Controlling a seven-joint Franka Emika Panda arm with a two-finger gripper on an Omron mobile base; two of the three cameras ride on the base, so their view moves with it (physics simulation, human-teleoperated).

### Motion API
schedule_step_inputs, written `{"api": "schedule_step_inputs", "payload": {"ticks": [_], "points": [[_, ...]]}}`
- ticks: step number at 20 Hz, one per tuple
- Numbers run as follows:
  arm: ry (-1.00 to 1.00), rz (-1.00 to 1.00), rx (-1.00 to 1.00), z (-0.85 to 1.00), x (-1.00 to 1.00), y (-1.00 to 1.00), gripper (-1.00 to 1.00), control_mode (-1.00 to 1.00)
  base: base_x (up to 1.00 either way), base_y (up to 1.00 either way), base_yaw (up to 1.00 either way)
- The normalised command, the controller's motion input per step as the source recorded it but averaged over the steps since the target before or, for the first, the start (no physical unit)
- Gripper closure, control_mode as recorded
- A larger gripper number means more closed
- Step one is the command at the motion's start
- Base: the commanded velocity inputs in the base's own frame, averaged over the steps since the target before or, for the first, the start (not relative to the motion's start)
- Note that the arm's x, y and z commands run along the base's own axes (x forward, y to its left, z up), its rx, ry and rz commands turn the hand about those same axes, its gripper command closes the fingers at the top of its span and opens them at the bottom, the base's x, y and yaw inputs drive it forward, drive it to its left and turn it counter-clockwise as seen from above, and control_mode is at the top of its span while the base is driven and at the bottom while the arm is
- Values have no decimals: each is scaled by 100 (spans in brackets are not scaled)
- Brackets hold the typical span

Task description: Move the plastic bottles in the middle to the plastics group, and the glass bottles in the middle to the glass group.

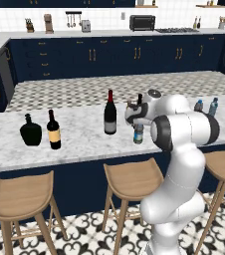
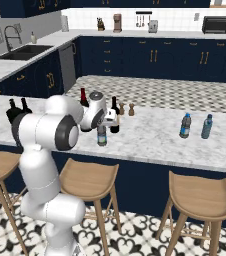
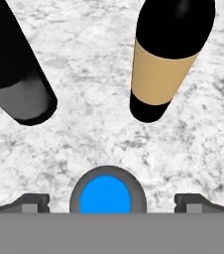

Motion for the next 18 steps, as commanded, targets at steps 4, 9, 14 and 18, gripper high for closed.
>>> {"api": "schedule_step_inputs", "payload": {"ticks": [4,9,14,18], "points": [[0,2,1,0,6,0,-100,-100,0,0,0],[0,0,0,0,0,0,100,-100,0,0,0],[0,0,-1,0,0,0,100,-100,0,0,0],[0,0,0,10,-4,-8,100,-100,0,0,0]]}}
